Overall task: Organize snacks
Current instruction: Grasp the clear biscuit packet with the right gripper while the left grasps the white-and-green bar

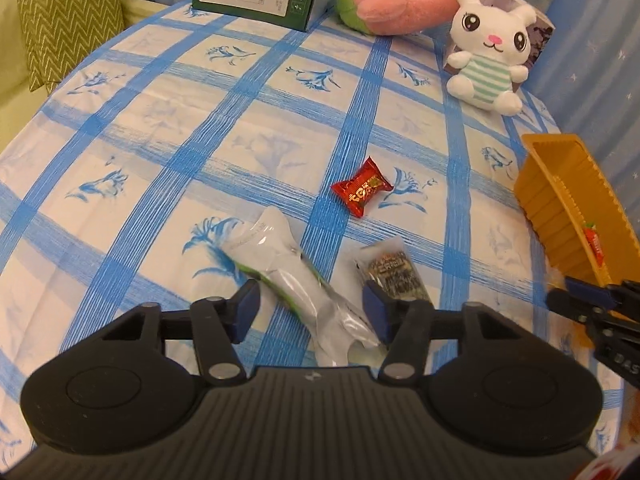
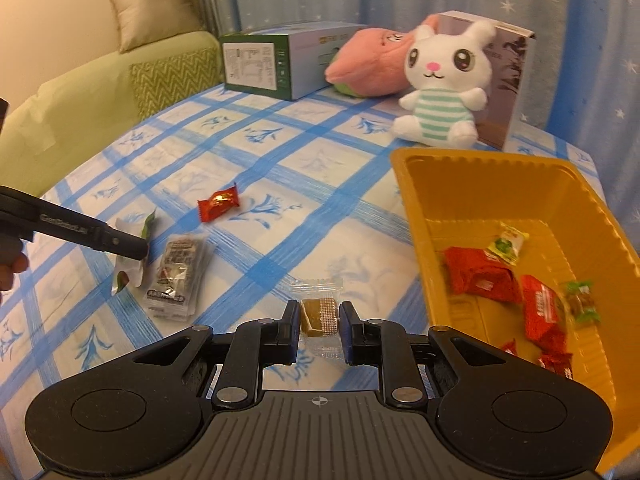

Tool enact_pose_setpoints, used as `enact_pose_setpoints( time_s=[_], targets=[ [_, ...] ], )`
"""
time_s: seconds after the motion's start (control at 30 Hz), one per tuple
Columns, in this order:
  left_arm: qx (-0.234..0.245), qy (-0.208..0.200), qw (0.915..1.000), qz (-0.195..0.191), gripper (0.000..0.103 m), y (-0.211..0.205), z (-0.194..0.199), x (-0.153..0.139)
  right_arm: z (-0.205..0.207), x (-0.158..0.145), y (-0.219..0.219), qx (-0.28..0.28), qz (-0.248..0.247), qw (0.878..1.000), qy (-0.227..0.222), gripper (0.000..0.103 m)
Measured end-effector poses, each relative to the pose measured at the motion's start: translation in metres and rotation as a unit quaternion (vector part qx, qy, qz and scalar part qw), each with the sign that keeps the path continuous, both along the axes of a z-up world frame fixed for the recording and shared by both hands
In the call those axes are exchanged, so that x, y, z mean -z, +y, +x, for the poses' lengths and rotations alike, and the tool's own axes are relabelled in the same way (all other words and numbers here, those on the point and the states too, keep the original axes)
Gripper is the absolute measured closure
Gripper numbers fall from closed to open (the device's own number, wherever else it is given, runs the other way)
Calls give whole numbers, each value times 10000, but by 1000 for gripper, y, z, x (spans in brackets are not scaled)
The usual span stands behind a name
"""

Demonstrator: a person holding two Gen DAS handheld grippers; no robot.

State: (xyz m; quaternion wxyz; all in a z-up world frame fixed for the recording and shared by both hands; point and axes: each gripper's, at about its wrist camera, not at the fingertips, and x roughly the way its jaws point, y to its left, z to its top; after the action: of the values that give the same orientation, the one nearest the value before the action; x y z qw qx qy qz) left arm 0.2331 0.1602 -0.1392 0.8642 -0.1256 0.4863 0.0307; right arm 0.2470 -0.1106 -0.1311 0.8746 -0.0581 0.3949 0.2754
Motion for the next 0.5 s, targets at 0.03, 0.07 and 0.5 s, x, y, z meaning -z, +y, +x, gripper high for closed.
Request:
enact_pose_setpoints(
  time_s=[0.03, 0.07, 0.5],
  targets=[
    [35, 5, 10000, 53, 57, 0, 3, 2, 0, 0, -2, 39, 6, 10000, 5, 82],
    [71, 22, 9999, 101, 59, 0, 5, 4, -1, 0, -4, 76, 15, 10000, 15, 82],
    [686, 100, 9962, 533, 76, -16, 20, 11, -4, 0, -10, 343, 99, 9993, 121, 82]
  ],
)
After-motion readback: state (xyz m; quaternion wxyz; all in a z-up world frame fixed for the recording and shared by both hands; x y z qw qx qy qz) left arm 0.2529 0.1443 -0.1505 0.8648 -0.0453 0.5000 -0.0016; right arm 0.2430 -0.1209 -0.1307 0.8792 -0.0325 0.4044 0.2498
